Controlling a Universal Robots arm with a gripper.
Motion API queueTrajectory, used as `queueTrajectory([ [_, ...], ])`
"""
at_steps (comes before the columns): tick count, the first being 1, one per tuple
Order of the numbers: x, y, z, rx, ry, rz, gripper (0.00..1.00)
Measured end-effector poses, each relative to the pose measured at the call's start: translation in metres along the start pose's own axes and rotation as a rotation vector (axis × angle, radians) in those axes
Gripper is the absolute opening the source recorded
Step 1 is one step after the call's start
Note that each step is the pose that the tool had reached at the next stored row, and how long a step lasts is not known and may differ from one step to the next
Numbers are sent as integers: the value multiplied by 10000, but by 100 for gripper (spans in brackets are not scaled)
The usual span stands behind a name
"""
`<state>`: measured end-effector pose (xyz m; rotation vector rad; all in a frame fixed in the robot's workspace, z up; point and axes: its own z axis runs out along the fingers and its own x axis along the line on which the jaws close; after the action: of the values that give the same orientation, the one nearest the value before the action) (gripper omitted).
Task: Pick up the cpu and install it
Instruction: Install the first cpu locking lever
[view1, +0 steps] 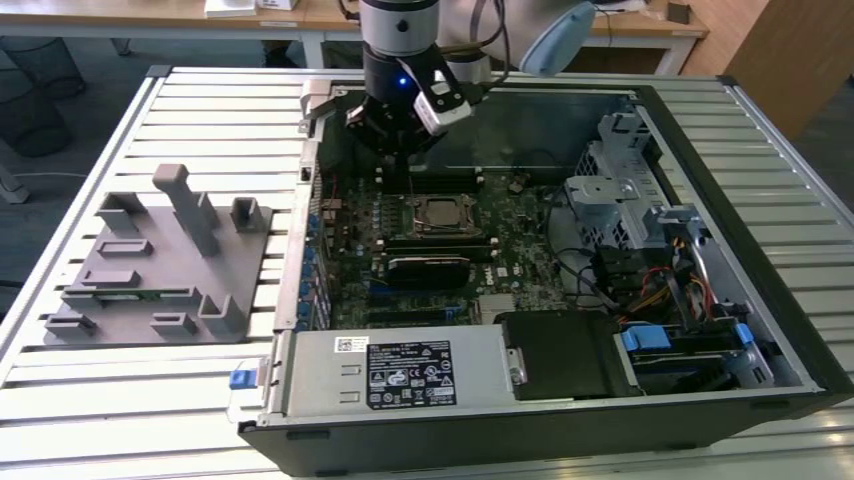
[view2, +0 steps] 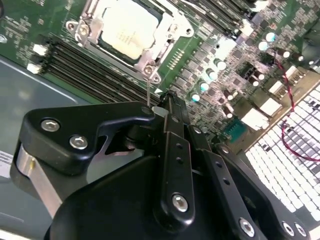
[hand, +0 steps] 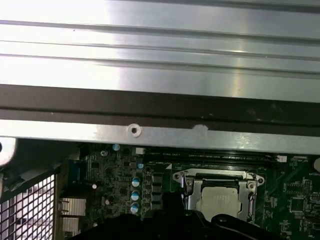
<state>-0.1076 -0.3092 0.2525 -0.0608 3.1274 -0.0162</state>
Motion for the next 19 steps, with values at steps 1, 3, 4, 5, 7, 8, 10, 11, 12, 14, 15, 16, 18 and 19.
queueTrajectory([
  [1, -18, 0, 1, -1, 0, 0, 11],
  [3, -59, -1, 2, -1, 1, -1, 11],
  [4, -78, -1, 2, -1, 1, 0, 11],
  [5, -97, -1, 3, -1, 1, 0, 11],
  [7, -130, -2, 3, -1, 2, -1, 11],
  [8, -144, -2, 4, -1, 2, 0, 11],
  [10, -155, -3, 4, -1, 2, -2, 11],
  [11, -156, -3, 4, -1, 2, -1, 11],
  [12, -157, -3, 4, -15, 2, 0, 11],
  [14, -157, -3, 5, -150, -4, 1, 11],
  [15, -157, -5, 5, -272, -9, 3, 11],
  [16, -158, -7, 6, -402, -13, 5, 11],
  [18, -161, -10, 7, -550, -20, 6, 11],
  [19, -162, -10, 7, -550, -19, 7, 11],
])
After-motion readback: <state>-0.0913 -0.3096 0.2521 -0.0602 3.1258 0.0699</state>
